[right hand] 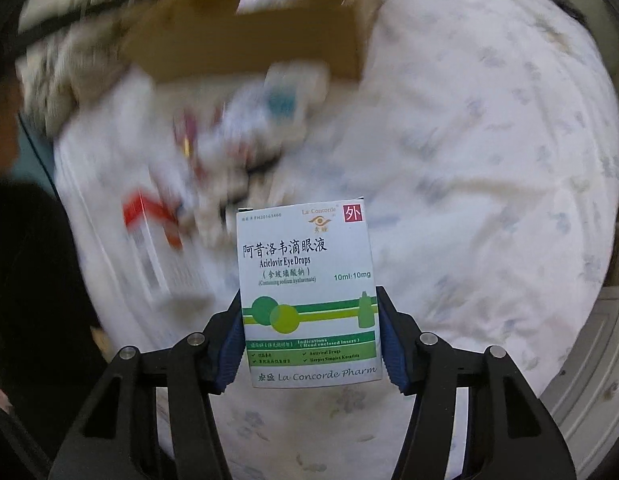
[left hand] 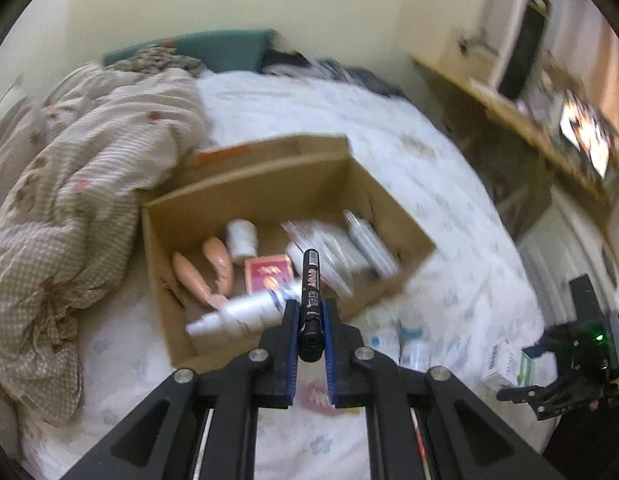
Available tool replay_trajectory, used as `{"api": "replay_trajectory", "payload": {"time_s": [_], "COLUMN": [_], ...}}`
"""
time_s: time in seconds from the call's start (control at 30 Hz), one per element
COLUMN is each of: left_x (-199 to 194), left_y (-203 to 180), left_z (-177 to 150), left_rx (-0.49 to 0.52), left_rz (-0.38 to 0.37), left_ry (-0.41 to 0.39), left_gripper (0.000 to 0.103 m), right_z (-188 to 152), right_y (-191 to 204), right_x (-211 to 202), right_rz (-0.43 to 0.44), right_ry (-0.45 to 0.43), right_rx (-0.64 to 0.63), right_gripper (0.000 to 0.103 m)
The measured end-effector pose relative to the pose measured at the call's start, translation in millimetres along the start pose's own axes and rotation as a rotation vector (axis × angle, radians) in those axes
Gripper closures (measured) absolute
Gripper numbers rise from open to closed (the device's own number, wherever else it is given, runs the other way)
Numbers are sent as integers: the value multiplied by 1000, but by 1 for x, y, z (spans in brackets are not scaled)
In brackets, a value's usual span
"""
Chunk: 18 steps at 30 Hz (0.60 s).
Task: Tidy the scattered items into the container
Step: 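Lower the lighter and eye-drop box into the box and open both grippers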
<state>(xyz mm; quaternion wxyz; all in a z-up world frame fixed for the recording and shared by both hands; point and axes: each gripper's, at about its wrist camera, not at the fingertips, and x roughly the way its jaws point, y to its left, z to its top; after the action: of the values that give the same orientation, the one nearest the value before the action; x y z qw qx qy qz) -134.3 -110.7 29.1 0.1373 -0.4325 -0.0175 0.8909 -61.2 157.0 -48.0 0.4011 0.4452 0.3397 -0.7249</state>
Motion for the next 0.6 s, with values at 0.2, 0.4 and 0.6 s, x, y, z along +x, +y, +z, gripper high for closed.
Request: {"api": "replay_trajectory", "payload": {"time_s": [0.2,0.4,0.6], "left_x": [1,18,41], "left_y": [39,68,72], "left_z": [14,15,14], "left_rx": [-191,-284,-289], "left_rz": [40,85,86], "left_ry": [-53,-31,28], "left_gripper": [92,92,92], "right_z": [65,145,199], "right_y": [-17,-8,24], "right_x": [-54,-75,-26], "right_rz": [4,8,6], "right_ry": [-202,-308,-254], "right_rx": [72,97,25], "right_gripper": [42,42,42]}}
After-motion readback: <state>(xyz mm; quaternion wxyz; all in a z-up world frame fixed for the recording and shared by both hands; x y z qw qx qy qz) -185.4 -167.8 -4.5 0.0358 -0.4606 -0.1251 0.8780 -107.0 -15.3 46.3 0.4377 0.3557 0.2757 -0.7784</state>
